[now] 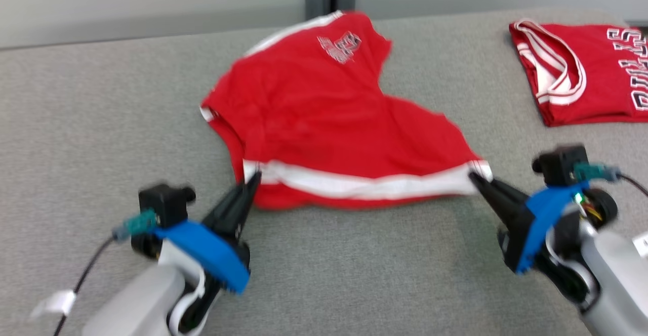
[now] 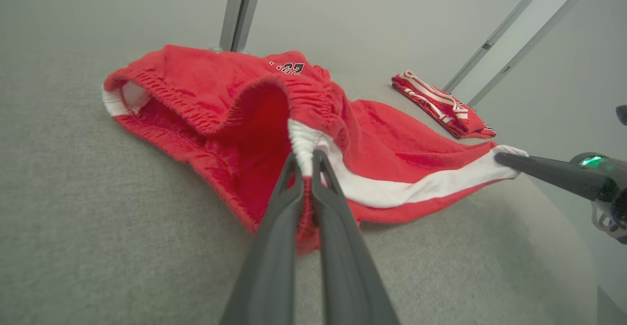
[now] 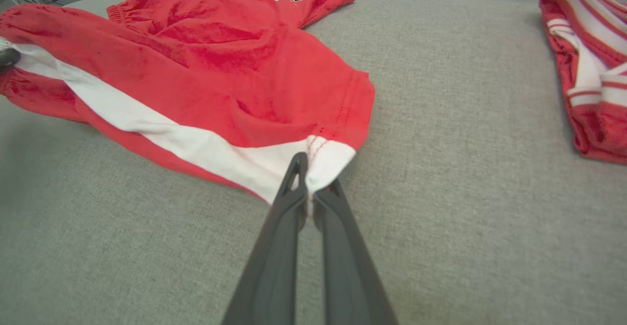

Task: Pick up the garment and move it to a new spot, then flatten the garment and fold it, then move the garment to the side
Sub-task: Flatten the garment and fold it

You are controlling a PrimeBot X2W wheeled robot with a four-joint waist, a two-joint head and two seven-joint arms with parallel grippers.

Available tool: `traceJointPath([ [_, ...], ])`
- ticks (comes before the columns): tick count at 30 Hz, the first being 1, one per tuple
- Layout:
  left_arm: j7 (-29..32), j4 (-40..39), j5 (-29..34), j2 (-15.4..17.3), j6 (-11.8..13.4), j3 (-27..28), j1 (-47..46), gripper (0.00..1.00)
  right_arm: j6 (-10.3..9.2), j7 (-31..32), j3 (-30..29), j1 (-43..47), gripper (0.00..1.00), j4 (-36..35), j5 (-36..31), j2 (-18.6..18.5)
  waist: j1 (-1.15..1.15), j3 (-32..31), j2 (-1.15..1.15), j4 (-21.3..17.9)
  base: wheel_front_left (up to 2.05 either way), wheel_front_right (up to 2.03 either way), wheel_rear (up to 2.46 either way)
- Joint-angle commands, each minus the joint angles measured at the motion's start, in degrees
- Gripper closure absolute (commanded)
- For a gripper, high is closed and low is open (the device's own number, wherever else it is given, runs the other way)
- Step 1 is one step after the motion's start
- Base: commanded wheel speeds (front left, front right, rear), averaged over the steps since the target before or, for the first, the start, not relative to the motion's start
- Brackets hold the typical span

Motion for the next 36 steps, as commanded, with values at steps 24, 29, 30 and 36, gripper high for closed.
traceJointPath([
  [24,7.0,-31.7,-6.1,15.2,12.3,-3.3,23.1,1.0,0.01,43.5,-34.0,41.8,1.0,-53.7,-15.5,11.2,0.02,-6.3,0.0,3.8,0.0,0.0,0.0],
  [29,5.1,-27.7,-6.2,10.2,11.6,-1.6,18.9,1.0,0.01,39.5,-30.8,31.6,1.0,-48.2,-15.3,6.6,0.02,-5.9,0.0,5.3,0.0,0.0,0.0],
  [30,4.9,-26.6,-6.4,9.2,11.5,-1.3,17.9,1.0,0.01,38.7,-29.9,29.2,1.0,-46.4,-15.0,5.3,0.02,-5.6,0.0,5.8,0.0,0.0,0.0],
  [36,3.2,-18.3,-6.0,3.9,10.8,0.8,11.8,1.0,0.01,32.9,-25.0,15.4,1.0,-34.8,-14.2,0.4,0.02,-3.1,0.0,8.5,0.0,0.0,0.0],
])
